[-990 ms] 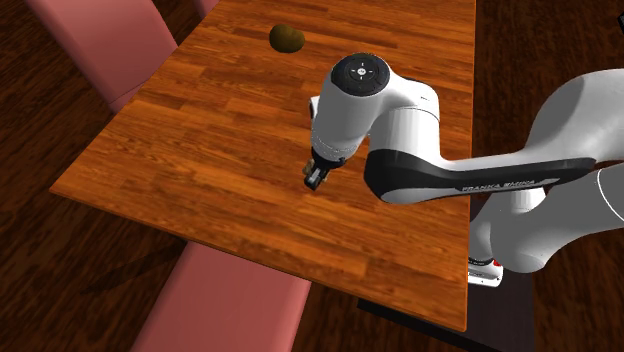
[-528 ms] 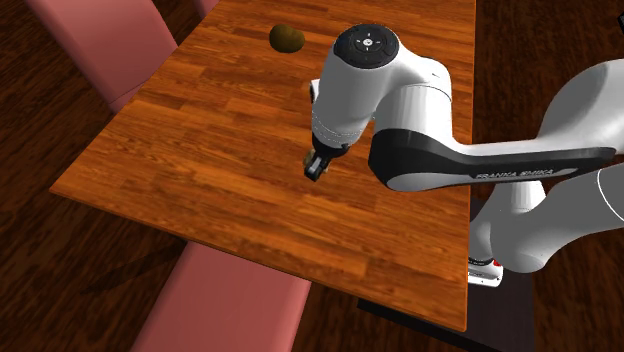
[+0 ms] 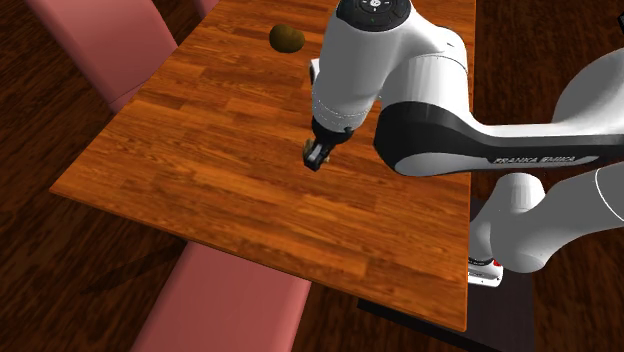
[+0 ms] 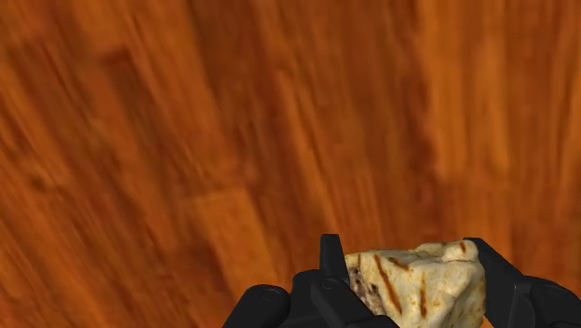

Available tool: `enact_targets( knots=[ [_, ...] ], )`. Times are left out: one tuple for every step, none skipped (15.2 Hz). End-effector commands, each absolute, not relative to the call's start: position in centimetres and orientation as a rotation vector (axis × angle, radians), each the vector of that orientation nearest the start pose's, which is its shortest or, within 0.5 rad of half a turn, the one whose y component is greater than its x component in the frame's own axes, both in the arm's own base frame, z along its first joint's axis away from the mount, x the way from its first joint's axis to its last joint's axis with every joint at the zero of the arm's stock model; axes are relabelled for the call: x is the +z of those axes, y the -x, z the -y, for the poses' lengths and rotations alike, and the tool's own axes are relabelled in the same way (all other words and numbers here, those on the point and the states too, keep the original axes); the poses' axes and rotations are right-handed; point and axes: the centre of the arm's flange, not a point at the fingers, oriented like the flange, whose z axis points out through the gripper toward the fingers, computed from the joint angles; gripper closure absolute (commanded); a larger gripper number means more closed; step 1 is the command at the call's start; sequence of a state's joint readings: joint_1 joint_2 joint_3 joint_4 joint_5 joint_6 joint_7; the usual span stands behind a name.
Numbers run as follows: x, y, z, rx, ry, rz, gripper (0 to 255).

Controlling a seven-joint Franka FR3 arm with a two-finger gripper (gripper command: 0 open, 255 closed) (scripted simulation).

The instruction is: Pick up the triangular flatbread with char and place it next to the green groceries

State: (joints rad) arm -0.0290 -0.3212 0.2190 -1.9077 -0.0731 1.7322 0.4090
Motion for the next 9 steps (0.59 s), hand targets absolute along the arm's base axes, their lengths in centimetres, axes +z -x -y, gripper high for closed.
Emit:
enact_targets(
  knots=[
    [65.0,-45.9,-9.8,-0.280,3.206,-0.351,255],
    [65.5,-45.9,-9.8,-0.280,3.206,-0.351,255],
    [66.0,-45.9,-9.8,-0.280,3.206,-0.351,255],
    [66.5,-45.9,-9.8,-0.280,3.206,-0.351,255],
    [67.1,-45.9,-9.8,-0.280,3.206,-0.351,255],
    [67.6,-45.9,-9.8,-0.280,3.206,-0.351,255],
    [68.1,-45.9,-9.8,-0.280,3.206,-0.351,255],
    [68.5,-45.9,-9.8,-0.280,3.206,-0.351,255],
    [68.5,-46.3,-8.5,-0.280,3.206,-0.351,255]
  ],
)
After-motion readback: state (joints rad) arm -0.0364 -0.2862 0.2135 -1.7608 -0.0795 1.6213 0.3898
